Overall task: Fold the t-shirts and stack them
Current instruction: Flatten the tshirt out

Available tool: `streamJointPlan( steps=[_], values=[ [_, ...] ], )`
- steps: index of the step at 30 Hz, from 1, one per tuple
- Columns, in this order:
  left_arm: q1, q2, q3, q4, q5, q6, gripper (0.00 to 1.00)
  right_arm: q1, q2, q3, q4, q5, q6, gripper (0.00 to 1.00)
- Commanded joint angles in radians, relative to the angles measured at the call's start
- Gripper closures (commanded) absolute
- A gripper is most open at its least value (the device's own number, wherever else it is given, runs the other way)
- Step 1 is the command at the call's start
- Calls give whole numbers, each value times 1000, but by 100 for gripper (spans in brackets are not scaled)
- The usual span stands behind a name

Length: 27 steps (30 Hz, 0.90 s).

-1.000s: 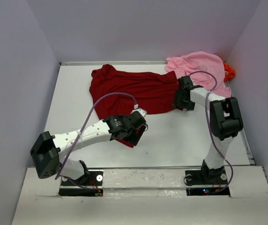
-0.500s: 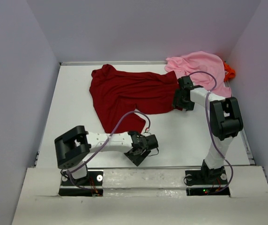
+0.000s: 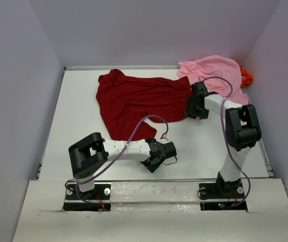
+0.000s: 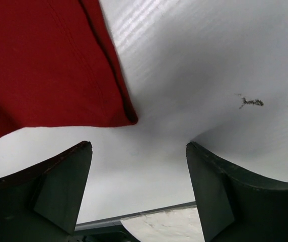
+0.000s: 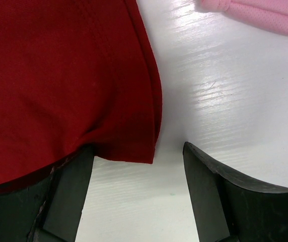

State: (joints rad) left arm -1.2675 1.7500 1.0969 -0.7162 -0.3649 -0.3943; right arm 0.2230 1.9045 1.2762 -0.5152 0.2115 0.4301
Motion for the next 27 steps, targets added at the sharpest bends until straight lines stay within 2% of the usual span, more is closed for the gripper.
streamJointPlan(
  steps=[1,7,12,16,20,27],
  values=[
    [48,-30,-3,33,-45,35,12,-1,-48,0,29,-21,2,23],
    [106,-21,-97,172,53,71,14,-1,-68,-6,30,-17,-1,23],
    [126,65,-101,198,87,95,33,-1,-90,-8,30,-20,-2,23],
    [128,78,-94,201,110,117,58,-1,-96,-11,32,-15,-1,23],
    [131,108,-86,193,116,126,69,-1,-93,-11,34,-17,-2,23],
    [131,108,-83,170,106,120,64,-1,-75,-6,37,-37,-8,23]
  ],
)
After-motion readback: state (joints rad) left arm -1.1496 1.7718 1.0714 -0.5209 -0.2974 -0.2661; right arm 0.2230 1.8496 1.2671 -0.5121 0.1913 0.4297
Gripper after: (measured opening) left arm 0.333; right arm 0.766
